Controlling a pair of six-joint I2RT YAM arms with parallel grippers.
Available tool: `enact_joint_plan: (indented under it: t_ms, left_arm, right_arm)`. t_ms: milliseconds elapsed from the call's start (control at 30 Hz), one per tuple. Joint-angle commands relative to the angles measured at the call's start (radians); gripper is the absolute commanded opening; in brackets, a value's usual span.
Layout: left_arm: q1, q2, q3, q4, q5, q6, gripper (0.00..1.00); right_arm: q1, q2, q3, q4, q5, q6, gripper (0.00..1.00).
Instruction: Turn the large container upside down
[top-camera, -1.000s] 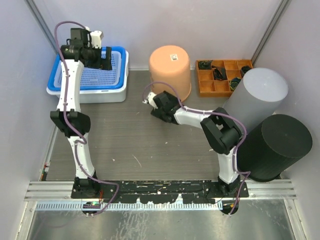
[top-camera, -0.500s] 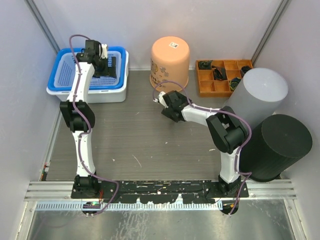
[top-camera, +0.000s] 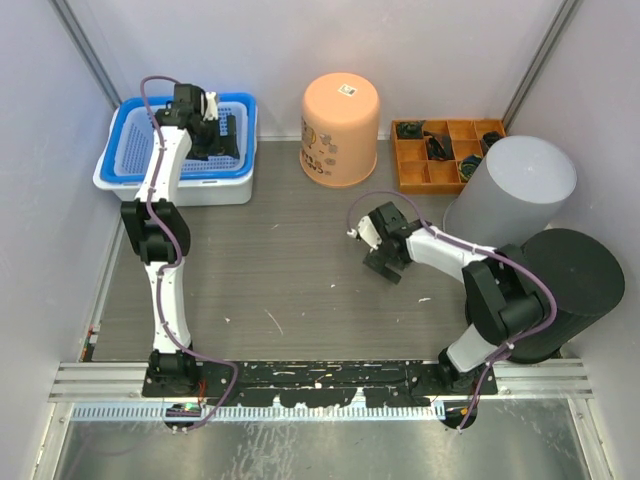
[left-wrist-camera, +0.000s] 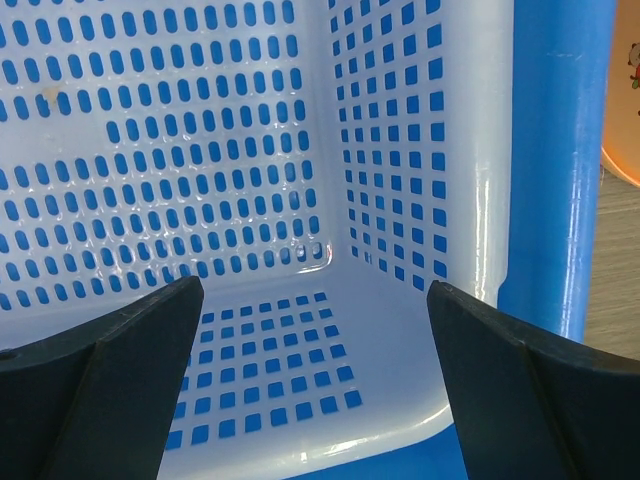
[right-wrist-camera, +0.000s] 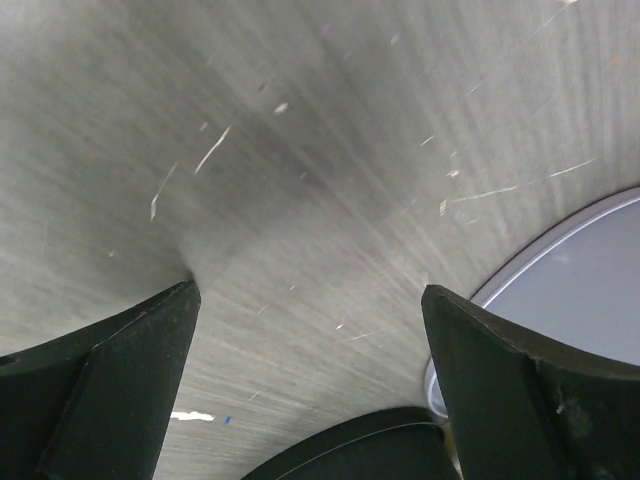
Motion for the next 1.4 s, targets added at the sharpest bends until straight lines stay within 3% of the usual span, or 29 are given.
enact_joint_plan:
  t_ms: [0, 433, 767, 1367]
  left_arm:
    - [-0.017, -0.081, 0.031, 0.017, 0.055, -0.051, 0.99]
    - [-0.060, -0.141, 0.024, -0.009, 0.082, -0.061, 0.99]
    - [-0.104, -0.148, -0.008, -0.004, 0.027, -0.032, 0.99]
    - [-0.064, -0.282, -0.123, 0.044, 0.023, 0.001, 0.99]
  right_arm:
    - [-0.001, -0.080, -0.076, 0.017, -0.016, 0.009, 1.00]
    - [-0.005, -0.117, -0.223, 0.102, -0.020, 0.101, 1.00]
    - [-0.021, -0.115, -0.229, 0.113, -0.035, 0.100, 1.00]
    - [-0.030, -0.053, -0.235, 0.106, -0.054, 0.107, 1.00]
